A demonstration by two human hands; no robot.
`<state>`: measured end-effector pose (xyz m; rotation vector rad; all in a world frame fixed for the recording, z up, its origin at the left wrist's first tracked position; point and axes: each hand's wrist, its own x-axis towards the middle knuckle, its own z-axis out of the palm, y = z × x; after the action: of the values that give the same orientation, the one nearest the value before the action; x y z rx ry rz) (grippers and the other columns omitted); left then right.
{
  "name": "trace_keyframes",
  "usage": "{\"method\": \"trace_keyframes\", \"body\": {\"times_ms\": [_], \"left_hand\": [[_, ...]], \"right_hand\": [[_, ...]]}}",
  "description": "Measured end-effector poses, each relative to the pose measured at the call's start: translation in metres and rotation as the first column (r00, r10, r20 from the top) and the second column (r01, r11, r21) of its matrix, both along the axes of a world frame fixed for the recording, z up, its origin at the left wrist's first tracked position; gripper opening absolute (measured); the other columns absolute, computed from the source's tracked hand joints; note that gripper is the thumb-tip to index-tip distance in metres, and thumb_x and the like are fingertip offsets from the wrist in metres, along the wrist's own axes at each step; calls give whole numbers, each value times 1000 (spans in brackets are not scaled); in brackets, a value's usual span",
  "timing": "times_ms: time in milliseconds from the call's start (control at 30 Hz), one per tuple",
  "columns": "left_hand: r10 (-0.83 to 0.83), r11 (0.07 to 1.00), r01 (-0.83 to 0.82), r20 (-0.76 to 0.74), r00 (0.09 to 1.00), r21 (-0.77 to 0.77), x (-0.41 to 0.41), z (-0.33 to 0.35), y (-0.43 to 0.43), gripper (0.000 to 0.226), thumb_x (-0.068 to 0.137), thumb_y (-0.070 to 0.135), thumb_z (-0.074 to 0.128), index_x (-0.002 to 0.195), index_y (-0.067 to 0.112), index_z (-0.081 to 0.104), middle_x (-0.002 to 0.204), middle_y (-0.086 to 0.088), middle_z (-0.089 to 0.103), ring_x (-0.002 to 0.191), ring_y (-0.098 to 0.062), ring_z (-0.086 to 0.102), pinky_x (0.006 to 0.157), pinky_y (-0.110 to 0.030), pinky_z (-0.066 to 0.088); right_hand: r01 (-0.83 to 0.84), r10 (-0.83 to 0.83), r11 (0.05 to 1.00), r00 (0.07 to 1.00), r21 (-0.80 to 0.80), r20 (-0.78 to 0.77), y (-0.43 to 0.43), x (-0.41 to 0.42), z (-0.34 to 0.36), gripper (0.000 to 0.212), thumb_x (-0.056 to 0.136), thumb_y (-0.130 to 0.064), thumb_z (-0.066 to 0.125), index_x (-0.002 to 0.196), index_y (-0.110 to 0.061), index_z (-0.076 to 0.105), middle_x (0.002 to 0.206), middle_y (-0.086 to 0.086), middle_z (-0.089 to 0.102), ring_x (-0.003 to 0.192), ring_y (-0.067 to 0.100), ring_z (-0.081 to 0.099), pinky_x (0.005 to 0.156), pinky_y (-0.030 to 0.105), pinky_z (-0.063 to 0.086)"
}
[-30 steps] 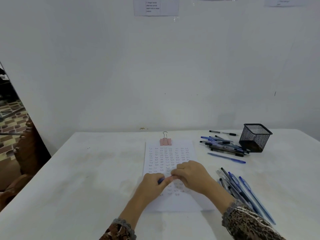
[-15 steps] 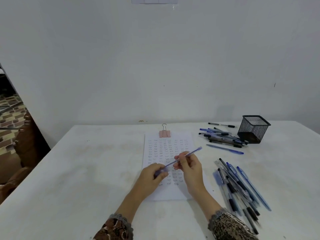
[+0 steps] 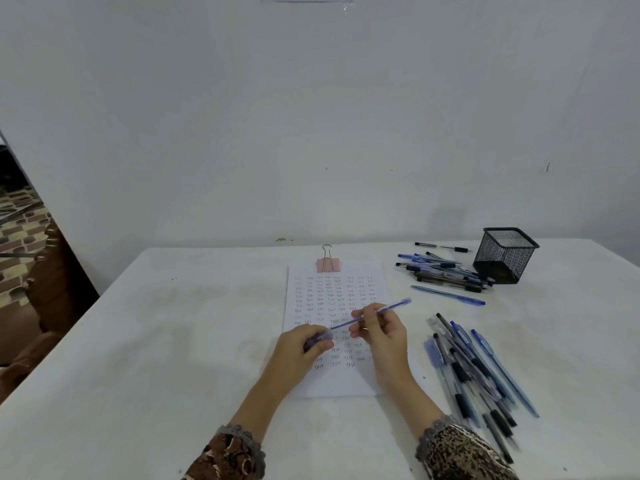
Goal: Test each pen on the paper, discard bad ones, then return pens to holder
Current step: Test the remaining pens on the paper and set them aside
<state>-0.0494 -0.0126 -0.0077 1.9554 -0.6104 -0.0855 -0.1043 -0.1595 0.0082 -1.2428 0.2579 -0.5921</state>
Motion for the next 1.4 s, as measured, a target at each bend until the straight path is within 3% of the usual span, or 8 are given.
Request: {"method": "trace_keyframes", "body": {"times_ms": [167,567,800,1000,1100,1167,1267,1400], "left_hand": [[13,1000,-13,23,1000,23,0,0,-1,12,82,14,67,93,12,69,76,11,61,68,7,52,65,-6,38],[2,999,-3,37,999,35,-2,1,-1,8,82,17,67,90,15,68,68,9,56,63,1,48,60,-9,36],[-63,995,56,84,995,83,-3,-2,1,9,86,17,62,81,12,68,71,-8,63,64,-8,50,62,-19,38],[-33,999,33,38,999,6,-4,4,2,20,74,18,76,86,29,65,74,8,62,62,-2,49,60,-11,40],[99,987,-96,19,995,-128,-4,7,3,28,77,15,72,101,23,63,89,4,61,67,-3,53,62,-10,44],[217,961,-204,52,975,-186,-4,8,6,20,87,12,60,106,18,63,98,3,60,79,-4,57,68,-9,46],[307,952,-302,183,934,-56,1,-1,15,24,91,8,51,112,13,62,108,6,53,103,-14,54,90,-20,41],[294,921,-339,225,929,193,7,-12,17,36,91,17,49,127,13,53,133,-2,46,123,-19,43,107,-34,33]], "right_hand": [[-26,26,999,1000,-31,3,-3,0,2,16,94,-6,48,80,-6,56,77,6,66,57,14,59,60,26,53],[-107,103,990,994,-95,-40,1,-2,-3,13,92,-5,52,82,-2,59,73,6,67,60,19,60,62,28,53],[-243,222,963,960,-115,-171,7,0,-12,11,90,-5,56,88,5,61,82,28,68,80,42,66,74,38,57],[-351,313,920,926,-175,-213,-14,-16,15,9,88,0,57,85,-2,66,76,5,67,77,21,66,77,29,57],[-154,160,987,980,55,-117,-42,-32,37,9,83,10,57,82,3,62,75,12,64,75,24,66,76,29,58],[74,-79,996,991,-54,-104,-72,-48,43,14,79,10,63,75,-3,61,72,12,62,70,22,65,70,24,57],[388,-440,867,891,-311,-114,-113,-77,40,22,73,2,73,68,-18,65,66,-2,67,62,8,61,61,15,49],[407,-541,792,813,-455,-214,-136,-103,19,14,77,-2,69,75,-16,67,65,-15,68,72,4,63,57,1,42]]}}
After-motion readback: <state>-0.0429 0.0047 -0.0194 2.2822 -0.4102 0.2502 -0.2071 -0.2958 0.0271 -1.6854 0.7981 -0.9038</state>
